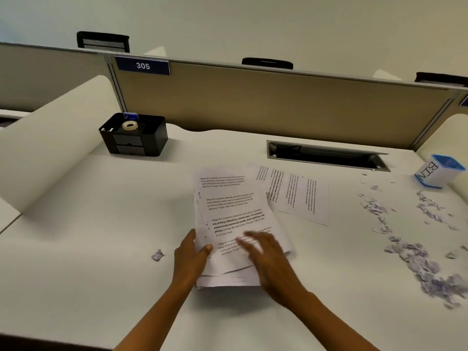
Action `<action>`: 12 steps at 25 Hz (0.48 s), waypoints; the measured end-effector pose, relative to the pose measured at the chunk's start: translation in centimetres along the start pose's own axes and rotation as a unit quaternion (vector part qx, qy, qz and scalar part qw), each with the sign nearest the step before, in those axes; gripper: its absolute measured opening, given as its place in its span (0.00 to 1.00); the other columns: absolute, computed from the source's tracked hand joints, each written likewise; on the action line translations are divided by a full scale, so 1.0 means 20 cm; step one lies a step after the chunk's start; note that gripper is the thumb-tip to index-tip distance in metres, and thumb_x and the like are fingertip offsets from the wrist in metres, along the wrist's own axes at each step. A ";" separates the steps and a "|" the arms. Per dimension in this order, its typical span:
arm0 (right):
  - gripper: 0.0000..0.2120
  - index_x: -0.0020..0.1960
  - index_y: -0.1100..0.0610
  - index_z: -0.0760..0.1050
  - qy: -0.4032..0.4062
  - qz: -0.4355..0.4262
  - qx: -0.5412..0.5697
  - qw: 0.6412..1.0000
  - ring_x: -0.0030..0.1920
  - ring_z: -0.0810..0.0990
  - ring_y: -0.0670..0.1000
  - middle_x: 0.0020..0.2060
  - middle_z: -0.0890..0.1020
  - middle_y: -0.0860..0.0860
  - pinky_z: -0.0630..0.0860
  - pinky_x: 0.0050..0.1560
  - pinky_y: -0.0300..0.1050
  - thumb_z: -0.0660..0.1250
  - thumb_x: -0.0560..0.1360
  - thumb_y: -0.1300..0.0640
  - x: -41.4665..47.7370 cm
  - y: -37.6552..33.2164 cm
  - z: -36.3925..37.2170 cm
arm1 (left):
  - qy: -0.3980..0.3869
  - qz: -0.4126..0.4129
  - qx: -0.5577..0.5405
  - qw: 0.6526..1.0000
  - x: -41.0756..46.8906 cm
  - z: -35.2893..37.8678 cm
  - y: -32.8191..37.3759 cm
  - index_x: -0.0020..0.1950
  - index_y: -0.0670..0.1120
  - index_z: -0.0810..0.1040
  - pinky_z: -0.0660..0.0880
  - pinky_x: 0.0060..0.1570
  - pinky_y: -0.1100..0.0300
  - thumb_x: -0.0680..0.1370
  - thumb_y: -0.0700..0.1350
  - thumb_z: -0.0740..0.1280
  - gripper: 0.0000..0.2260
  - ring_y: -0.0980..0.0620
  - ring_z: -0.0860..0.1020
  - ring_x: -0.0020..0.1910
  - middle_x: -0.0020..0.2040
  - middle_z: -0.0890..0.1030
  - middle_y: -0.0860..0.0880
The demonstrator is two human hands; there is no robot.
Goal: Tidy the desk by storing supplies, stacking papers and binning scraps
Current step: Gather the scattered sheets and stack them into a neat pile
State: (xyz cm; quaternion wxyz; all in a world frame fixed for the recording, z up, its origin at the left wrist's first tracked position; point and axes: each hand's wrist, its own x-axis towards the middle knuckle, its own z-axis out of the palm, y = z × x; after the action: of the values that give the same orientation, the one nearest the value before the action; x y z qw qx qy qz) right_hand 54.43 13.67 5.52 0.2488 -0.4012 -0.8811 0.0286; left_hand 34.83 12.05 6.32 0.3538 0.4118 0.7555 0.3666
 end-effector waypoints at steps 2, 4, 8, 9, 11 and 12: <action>0.26 0.71 0.56 0.63 0.119 0.152 0.048 0.980 0.68 0.62 0.51 0.68 0.65 0.55 0.64 0.68 0.46 0.66 0.75 0.60 0.06 0.06 -0.07 | 0.021 0.045 -0.013 0.999 -0.02 -0.02 0.04 0.66 0.44 0.68 0.70 0.62 0.42 0.76 0.45 0.68 0.21 0.40 0.74 0.61 0.66 0.73 0.47; 0.26 0.71 0.58 0.61 0.173 0.311 0.113 0.928 0.68 0.62 0.53 0.68 0.64 0.56 0.65 0.68 0.50 0.65 0.76 0.55 0.14 0.16 -0.15 | 0.042 0.107 -0.043 0.992 -0.04 -0.04 0.11 0.62 0.45 0.70 0.73 0.59 0.45 0.76 0.43 0.67 0.16 0.45 0.77 0.53 0.59 0.76 0.50; 0.15 0.63 0.52 0.63 0.109 0.418 0.362 0.826 0.61 0.74 0.56 0.60 0.73 0.52 0.74 0.57 0.51 0.58 0.78 0.50 0.24 0.23 -0.32 | 0.057 0.211 -0.083 0.972 -0.06 -0.04 0.20 0.54 0.50 0.69 0.78 0.47 0.65 0.76 0.39 0.66 0.11 0.60 0.78 0.42 0.49 0.76 0.59; 0.11 0.60 0.51 0.63 0.122 0.398 0.402 0.815 0.58 0.76 0.55 0.56 0.74 0.50 0.75 0.55 0.51 0.57 0.79 0.52 0.25 0.21 -0.34 | 0.054 0.225 -0.097 0.968 -0.05 -0.04 0.22 0.53 0.51 0.69 0.78 0.46 0.65 0.76 0.38 0.66 0.11 0.61 0.78 0.42 0.48 0.77 0.60; 0.09 0.59 0.52 0.64 0.174 0.352 0.420 0.819 0.52 0.78 0.49 0.53 0.76 0.47 0.78 0.53 0.49 0.57 0.79 0.56 0.24 0.15 -0.36 | 0.042 0.245 -0.123 0.961 -0.04 -0.03 0.26 0.52 0.54 0.69 0.79 0.42 0.67 0.77 0.35 0.62 0.13 0.63 0.78 0.46 0.48 0.77 0.58; 0.09 0.59 0.52 0.65 0.196 0.336 0.417 0.822 0.50 0.78 0.44 0.52 0.77 0.45 0.79 0.50 0.46 0.58 0.79 0.59 0.23 0.13 -0.37 | 0.034 0.254 -0.134 0.957 -0.04 -0.03 0.29 0.53 0.55 0.69 0.77 0.40 0.71 0.78 0.34 0.61 0.15 0.65 0.78 0.46 0.48 0.77 0.58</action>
State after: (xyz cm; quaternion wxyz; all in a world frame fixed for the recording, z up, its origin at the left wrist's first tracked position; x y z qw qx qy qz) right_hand 57.04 17.66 13.34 0.5351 -0.5272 -0.5285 0.3956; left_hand 36.73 13.54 11.71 0.2750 0.5263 0.5817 0.5559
